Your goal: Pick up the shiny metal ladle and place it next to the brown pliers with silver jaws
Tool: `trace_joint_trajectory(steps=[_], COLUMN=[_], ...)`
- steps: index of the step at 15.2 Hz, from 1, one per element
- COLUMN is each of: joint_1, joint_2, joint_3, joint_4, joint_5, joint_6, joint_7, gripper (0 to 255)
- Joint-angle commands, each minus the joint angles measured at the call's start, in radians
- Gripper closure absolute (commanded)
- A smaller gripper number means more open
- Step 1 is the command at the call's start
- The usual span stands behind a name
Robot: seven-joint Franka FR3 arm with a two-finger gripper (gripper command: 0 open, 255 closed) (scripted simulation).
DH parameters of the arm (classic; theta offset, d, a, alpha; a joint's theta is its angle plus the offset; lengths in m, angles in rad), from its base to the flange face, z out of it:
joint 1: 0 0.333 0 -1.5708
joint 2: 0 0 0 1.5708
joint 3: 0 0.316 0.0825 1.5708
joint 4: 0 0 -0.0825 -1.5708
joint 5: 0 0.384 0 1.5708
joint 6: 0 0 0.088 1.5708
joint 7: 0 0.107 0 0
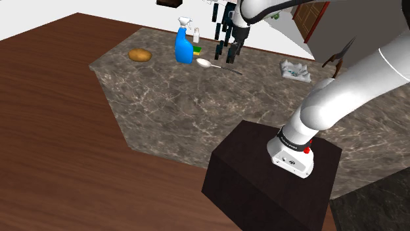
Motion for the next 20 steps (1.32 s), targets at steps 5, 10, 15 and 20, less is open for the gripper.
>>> trace_joint_trajectory(steps=[5, 10, 15, 20], joint_1=[0.025, 0.029, 0.026, 0.025], joint_2=[0.22, 0.345, 0.394, 0.4], joint_3=[-0.045, -0.054, -0.057, -0.056], joint_4=[0.081, 0.13, 0.112, 0.11], joint_5=[0.011, 0.038, 0.05, 0.052], joint_6=[0.187, 0.283, 0.35, 0.357], joint_7=[-0.182, -0.272, -0.281, -0.282], gripper=[0, 0, 0, 0])
